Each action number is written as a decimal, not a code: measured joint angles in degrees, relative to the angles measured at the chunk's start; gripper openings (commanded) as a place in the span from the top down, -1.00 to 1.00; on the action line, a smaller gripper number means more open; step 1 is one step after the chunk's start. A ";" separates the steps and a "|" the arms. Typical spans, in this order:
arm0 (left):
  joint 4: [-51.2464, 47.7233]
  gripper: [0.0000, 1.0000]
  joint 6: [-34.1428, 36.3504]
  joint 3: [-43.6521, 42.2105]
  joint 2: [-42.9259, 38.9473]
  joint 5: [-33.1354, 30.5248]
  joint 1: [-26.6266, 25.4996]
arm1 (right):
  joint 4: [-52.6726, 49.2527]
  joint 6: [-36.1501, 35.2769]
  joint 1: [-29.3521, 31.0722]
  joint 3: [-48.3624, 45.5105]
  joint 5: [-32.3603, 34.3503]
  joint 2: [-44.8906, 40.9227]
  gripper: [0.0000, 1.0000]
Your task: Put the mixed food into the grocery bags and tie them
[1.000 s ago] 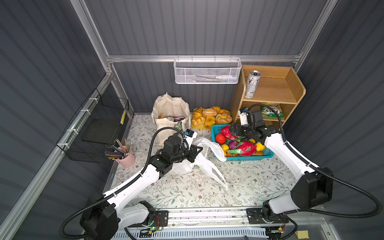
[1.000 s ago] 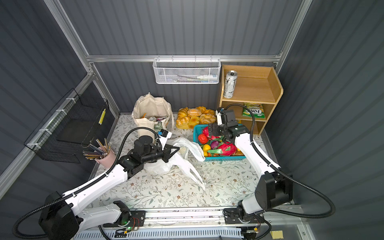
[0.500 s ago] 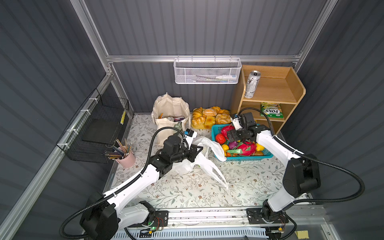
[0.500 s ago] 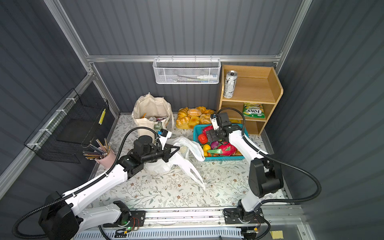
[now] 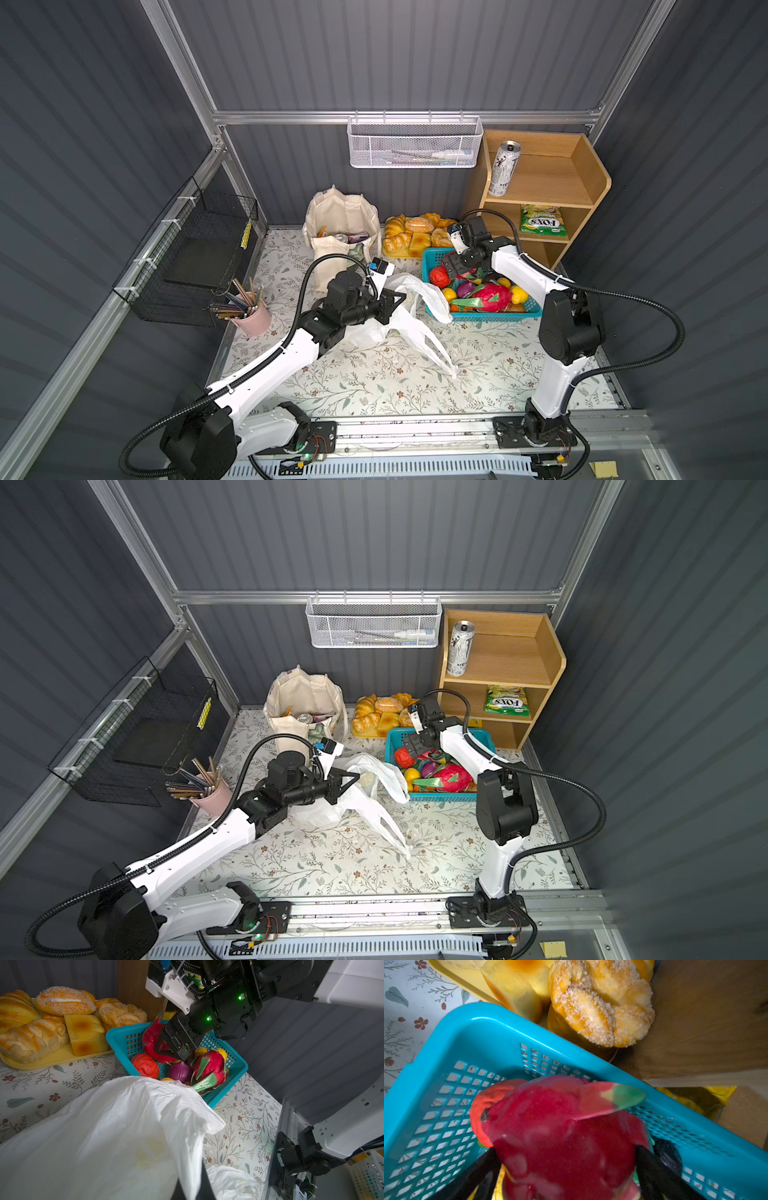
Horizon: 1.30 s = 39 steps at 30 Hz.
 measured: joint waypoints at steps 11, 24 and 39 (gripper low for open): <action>0.00 1.00 -0.02 0.11 1.29 0.02 0.00 | 8.90 4.31 -0.11 -11.04 0.20 -7.96 -0.06; 0.44 1.00 -0.44 0.15 1.44 0.04 0.00 | 14.21 12.98 -0.17 -20.26 -1.60 -28.52 -0.33; 0.42 1.00 -0.46 0.98 1.97 0.44 0.00 | -2.27 31.30 -3.63 -23.28 -2.23 -37.53 -0.98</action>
